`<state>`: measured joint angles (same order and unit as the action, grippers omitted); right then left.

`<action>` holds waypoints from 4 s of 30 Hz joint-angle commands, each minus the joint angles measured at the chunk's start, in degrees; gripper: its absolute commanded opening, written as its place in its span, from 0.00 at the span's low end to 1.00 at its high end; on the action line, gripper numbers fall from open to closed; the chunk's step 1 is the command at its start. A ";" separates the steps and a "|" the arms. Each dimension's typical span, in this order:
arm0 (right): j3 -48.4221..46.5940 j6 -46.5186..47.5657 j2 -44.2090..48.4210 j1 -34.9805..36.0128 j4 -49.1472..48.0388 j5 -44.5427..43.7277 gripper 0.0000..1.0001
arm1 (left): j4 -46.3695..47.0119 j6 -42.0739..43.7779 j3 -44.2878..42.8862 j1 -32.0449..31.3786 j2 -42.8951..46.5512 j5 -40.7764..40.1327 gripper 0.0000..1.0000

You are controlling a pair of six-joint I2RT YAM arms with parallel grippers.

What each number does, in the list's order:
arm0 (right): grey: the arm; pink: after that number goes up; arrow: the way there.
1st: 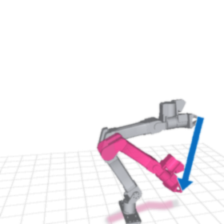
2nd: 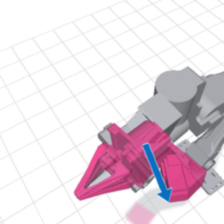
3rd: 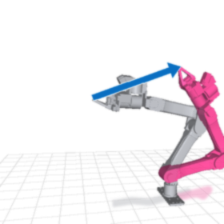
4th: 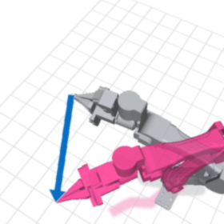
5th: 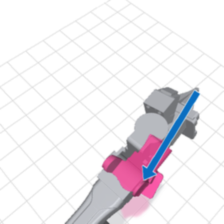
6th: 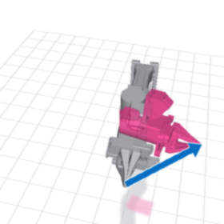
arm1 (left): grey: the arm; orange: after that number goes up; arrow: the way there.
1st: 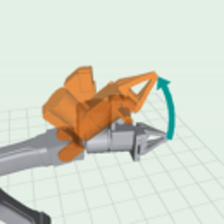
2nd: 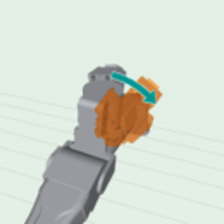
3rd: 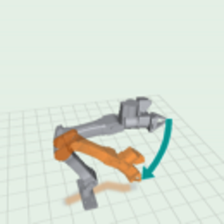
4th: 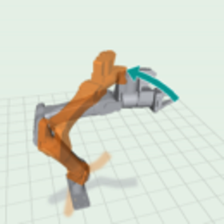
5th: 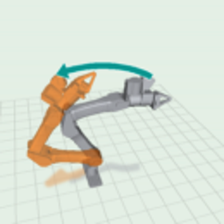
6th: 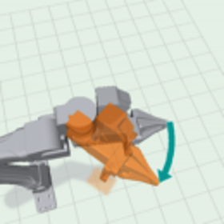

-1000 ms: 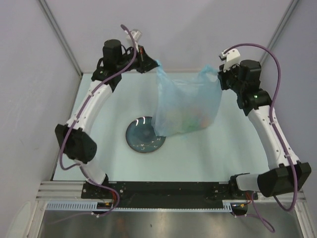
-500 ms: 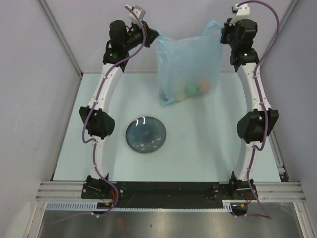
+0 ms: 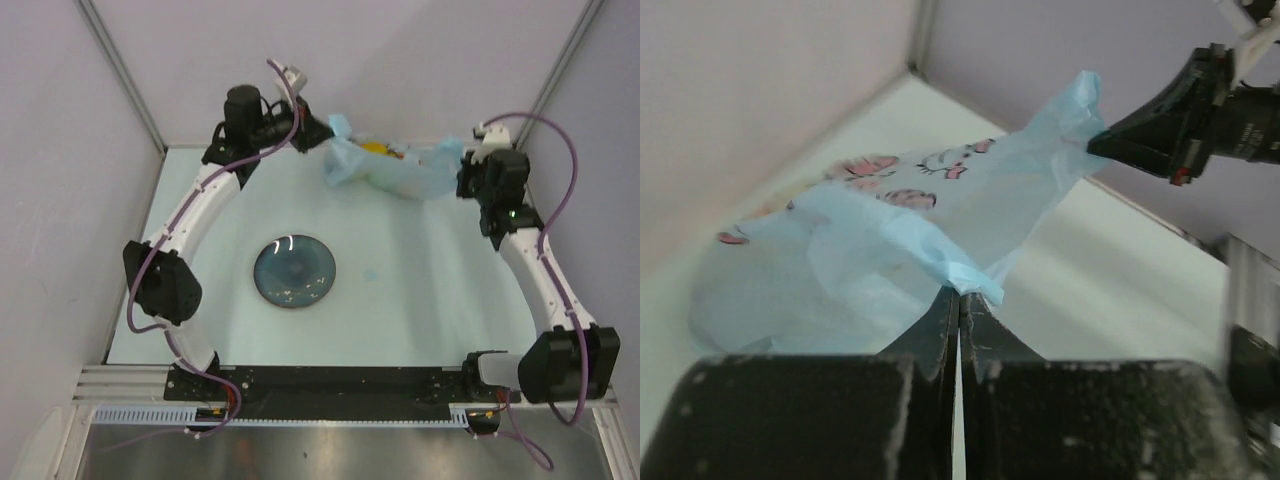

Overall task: Take the fake fruits out of the plastic bag
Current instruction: Adjust the plastic bag at the center of the board, then take out the fake fruit from the plastic bag.

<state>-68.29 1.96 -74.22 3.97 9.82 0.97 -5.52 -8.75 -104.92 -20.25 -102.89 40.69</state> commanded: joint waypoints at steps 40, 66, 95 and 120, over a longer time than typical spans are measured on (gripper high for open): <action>5.98 -0.63 -11.21 25.57 -0.76 12.30 0.20 | -5.38 -8.99 43.40 -0.23 26.60 6.51 0.00; 4.22 9.55 -17.37 12.55 -12.81 -6.86 0.72 | -0.11 -10.32 37.17 -2.60 16.07 9.76 0.00; -20.21 3.85 -46.10 12.91 -3.42 0.96 1.00 | 1.30 -12.87 27.14 -0.67 10.78 12.14 0.00; -16.62 8.23 -10.00 22.31 17.86 16.77 0.34 | 2.17 -17.26 28.02 1.70 8.94 3.09 0.08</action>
<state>-86.83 7.64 -91.90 24.36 20.67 11.40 -5.19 -23.07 -75.55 -19.27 -92.86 46.78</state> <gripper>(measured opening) 0.764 0.034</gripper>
